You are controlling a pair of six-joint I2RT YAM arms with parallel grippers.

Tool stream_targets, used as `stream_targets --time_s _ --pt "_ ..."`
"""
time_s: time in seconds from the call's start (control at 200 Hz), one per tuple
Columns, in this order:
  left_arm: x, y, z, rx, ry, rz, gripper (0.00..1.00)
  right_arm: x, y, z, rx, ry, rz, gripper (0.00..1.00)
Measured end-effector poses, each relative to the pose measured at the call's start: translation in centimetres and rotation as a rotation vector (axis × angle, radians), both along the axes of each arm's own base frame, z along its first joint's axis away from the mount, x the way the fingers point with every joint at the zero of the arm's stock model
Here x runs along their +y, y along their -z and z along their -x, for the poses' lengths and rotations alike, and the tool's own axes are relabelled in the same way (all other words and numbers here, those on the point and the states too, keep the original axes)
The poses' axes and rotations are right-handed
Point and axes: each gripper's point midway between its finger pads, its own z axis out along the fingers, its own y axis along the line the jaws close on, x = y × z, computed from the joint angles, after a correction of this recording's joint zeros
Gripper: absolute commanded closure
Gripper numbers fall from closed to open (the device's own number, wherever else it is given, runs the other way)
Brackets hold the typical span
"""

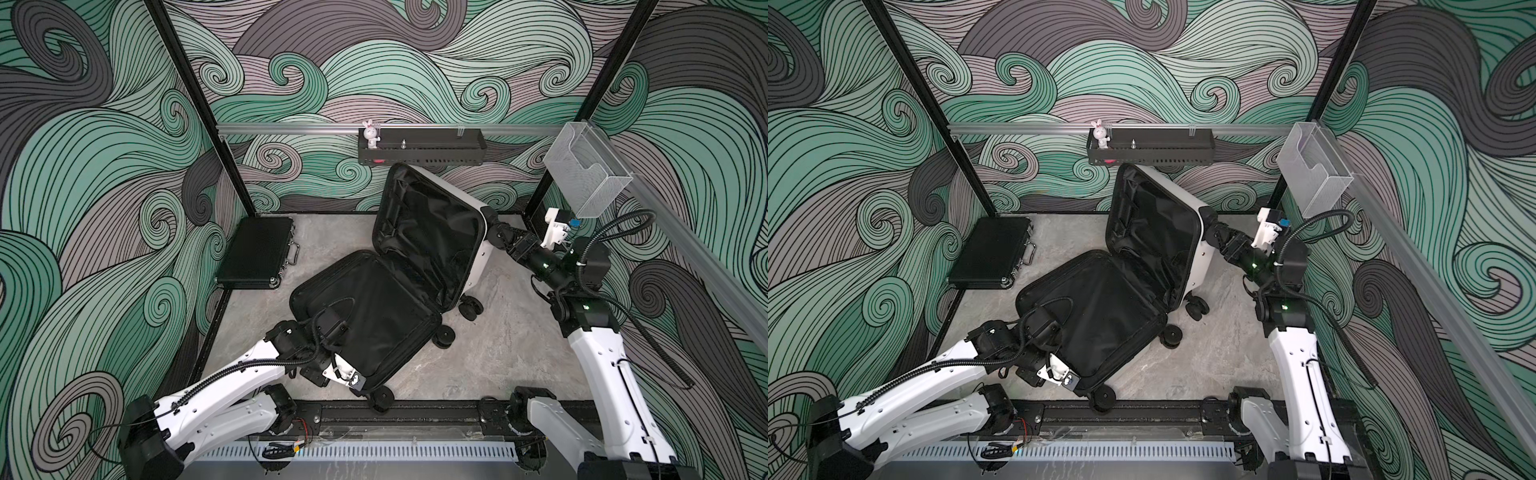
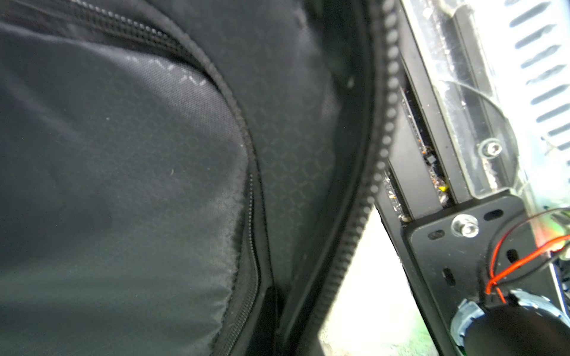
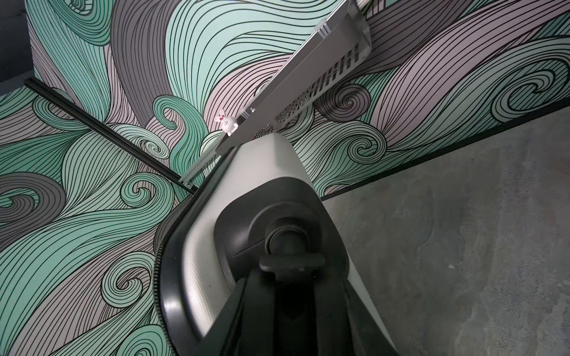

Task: Open the suitcase zippers
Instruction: Open the suitcase at the center of the board.

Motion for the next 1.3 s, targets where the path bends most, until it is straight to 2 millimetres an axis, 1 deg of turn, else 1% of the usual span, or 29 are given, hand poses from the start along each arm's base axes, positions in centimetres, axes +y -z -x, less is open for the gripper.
stream_targets --time_s 0.16,0.33,0.505,0.62,0.721,0.796,0.871,1.126,1.296 --pt "0.2 0.0 0.2 0.004 0.012 -0.008 1.00 -0.6 0.0 2.3 -0.019 0.050 0.007 1.00" --pt "0.5 0.2 0.5 0.004 0.023 -0.014 1.00 -1.7 0.7 4.3 -0.037 0.121 0.017 1.00" --pt "1.0 0.4 0.7 0.003 0.041 -0.037 1.00 -3.5 2.3 5.5 -0.044 0.233 0.044 1.00" --pt "1.4 0.7 0.7 0.000 0.054 -0.058 1.00 -5.0 4.0 5.8 -0.027 0.317 0.062 1.00" --pt "1.6 0.7 0.8 -0.001 0.060 -0.066 1.00 -6.1 5.5 5.1 0.009 0.362 0.065 1.00" --pt "1.6 0.7 0.8 -0.001 0.061 -0.067 1.00 -6.6 6.5 4.2 0.034 0.384 0.059 1.00" --pt "1.5 0.7 0.8 0.000 0.063 -0.064 1.00 -7.1 7.1 3.1 0.054 0.398 0.049 1.00" --pt "1.3 0.7 0.9 0.011 0.047 -0.049 1.00 -7.1 9.2 -1.2 0.102 0.378 0.004 1.00" --pt "1.0 0.7 1.0 0.028 0.036 -0.036 1.00 -7.7 11.4 -3.9 0.144 0.389 -0.019 1.00"
